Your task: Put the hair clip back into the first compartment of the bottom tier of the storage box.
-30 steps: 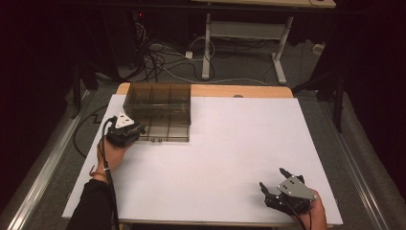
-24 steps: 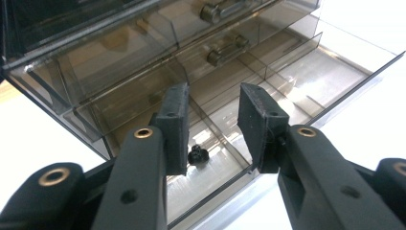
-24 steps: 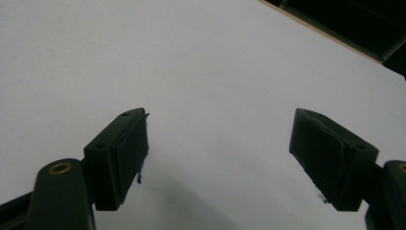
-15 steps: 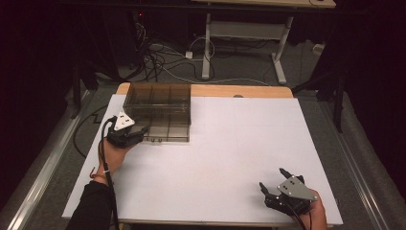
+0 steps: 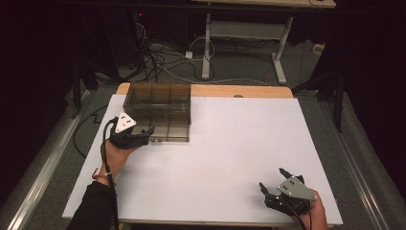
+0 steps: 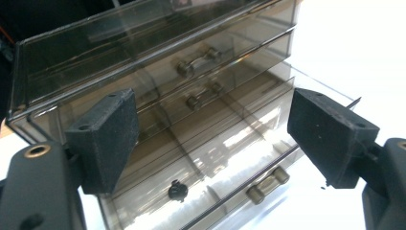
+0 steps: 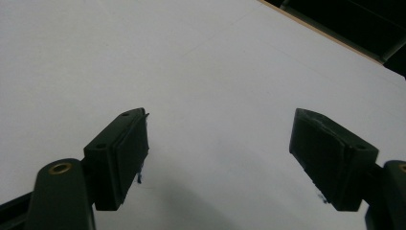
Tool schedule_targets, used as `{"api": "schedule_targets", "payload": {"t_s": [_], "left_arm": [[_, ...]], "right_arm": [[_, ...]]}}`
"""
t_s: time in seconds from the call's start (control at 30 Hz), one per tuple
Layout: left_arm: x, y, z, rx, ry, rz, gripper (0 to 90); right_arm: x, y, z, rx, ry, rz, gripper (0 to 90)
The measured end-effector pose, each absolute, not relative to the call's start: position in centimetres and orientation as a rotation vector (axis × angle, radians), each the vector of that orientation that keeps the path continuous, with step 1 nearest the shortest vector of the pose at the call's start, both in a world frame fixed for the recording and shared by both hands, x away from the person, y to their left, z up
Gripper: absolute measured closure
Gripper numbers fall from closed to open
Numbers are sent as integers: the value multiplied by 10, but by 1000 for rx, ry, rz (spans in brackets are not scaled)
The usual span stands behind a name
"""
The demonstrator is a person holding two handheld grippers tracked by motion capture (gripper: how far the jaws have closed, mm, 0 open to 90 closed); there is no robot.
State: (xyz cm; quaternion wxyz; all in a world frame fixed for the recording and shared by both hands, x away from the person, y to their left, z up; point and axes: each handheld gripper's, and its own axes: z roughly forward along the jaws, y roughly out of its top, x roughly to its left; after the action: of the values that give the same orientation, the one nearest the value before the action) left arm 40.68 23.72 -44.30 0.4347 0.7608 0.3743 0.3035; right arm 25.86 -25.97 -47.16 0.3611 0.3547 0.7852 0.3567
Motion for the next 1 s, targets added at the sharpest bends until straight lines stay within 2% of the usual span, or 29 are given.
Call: {"api": "schedule_targets", "payload": {"t_s": [0.23, 1.0], "left_arm": [[400, 234, -439, 1839, 902, 770, 172], [386, 203, -430, 1883, 772, 769, 185]], "right_arm": [[258, -260, -471, 909, 2019, 919, 214], [258, -261, -471, 906, 2020, 919, 214]]}}
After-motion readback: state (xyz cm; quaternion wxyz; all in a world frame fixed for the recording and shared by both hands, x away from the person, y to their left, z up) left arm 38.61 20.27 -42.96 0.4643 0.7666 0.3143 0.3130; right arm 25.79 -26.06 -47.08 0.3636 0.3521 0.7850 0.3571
